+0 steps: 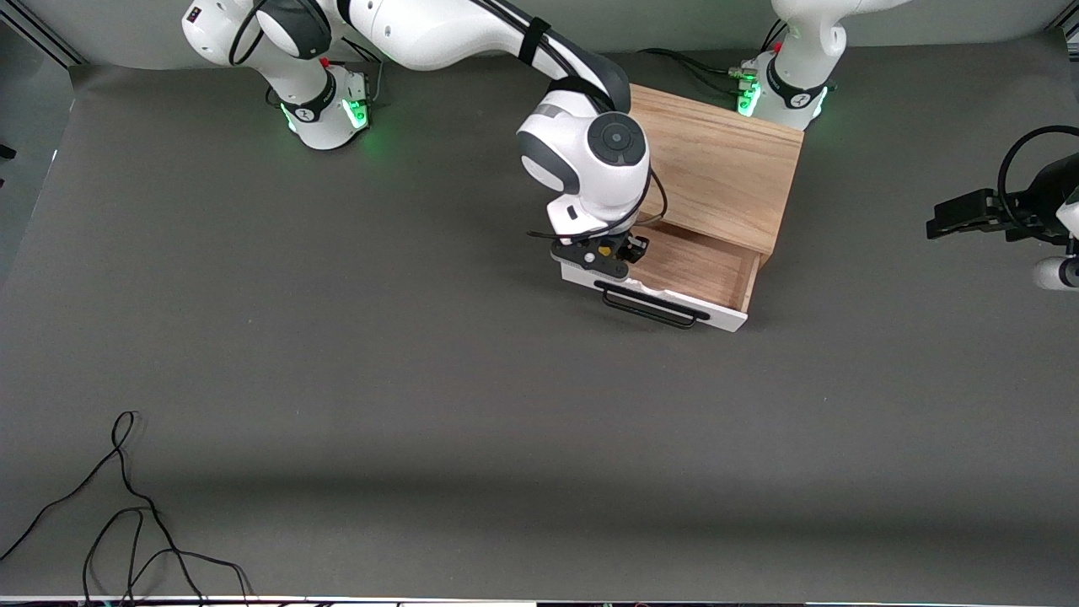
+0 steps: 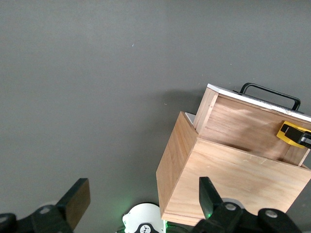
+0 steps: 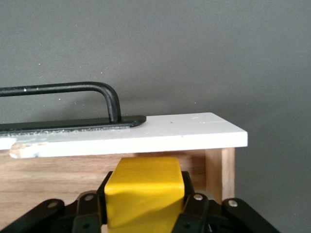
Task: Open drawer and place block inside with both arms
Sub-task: 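Lower the yellow cube into the open drawer and open the right gripper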
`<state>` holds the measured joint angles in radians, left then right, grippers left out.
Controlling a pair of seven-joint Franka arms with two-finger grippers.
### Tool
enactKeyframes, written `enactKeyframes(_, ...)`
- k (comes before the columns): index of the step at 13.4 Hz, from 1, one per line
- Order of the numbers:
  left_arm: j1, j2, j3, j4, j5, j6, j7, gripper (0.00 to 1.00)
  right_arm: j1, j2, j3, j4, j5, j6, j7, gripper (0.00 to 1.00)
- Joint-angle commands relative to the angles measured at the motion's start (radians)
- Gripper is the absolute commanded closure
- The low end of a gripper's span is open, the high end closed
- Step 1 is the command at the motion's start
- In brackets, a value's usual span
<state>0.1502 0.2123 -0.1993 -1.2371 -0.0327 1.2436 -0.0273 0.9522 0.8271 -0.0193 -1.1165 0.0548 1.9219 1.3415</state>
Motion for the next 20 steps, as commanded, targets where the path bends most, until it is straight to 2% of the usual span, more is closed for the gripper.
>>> enactKeyframes(1, -0.021, -0.033, -0.005, -0.024, 0.013, -0.010, 0.006, 0.00, 0.007, 0.015, -0.004, 0.038, 0.013, -0.003, 0.025, 0.71)
enactKeyframes(3, -0.028, -0.034, -0.006, -0.024, 0.014, -0.012, 0.006, 0.00, 0.007, 0.015, -0.004, 0.035, 0.013, 0.015, 0.024, 0.01)
enactKeyframes(7, -0.024, -0.034, -0.005, -0.024, 0.014, -0.013, 0.007, 0.00, 0.005, -0.005, -0.007, 0.040, 0.014, -0.007, 0.021, 0.00)
enactKeyframes(9, -0.032, -0.036, 0.003, -0.024, 0.019, -0.019, 0.009, 0.00, -0.006, -0.043, -0.007, 0.046, 0.029, -0.062, 0.021, 0.00)
enactKeyframes(10, -0.055, -0.036, 0.017, -0.022, 0.028, -0.019, 0.009, 0.00, -0.012, -0.074, -0.010, 0.046, 0.040, -0.095, 0.019, 0.00)
enactKeyframes(12, -0.156, -0.045, 0.098, -0.024, 0.056, -0.018, 0.009, 0.00, -0.039, -0.162, -0.017, 0.031, 0.043, -0.145, 0.008, 0.00)
enactKeyframes(14, -0.208, -0.047, 0.138, -0.024, 0.062, -0.018, 0.009, 0.00, -0.117, -0.296, -0.007, -0.084, 0.042, -0.147, -0.016, 0.00)
enactKeyframes(17, -0.311, -0.047, 0.248, -0.027, 0.071, -0.016, 0.010, 0.00, -0.240, -0.498, -0.004, -0.268, 0.043, -0.149, -0.200, 0.00)
enactKeyframes(20, -0.310, -0.048, 0.250, -0.027, 0.070, -0.013, 0.015, 0.00, -0.396, -0.681, 0.018, -0.440, 0.042, -0.153, -0.413, 0.00)
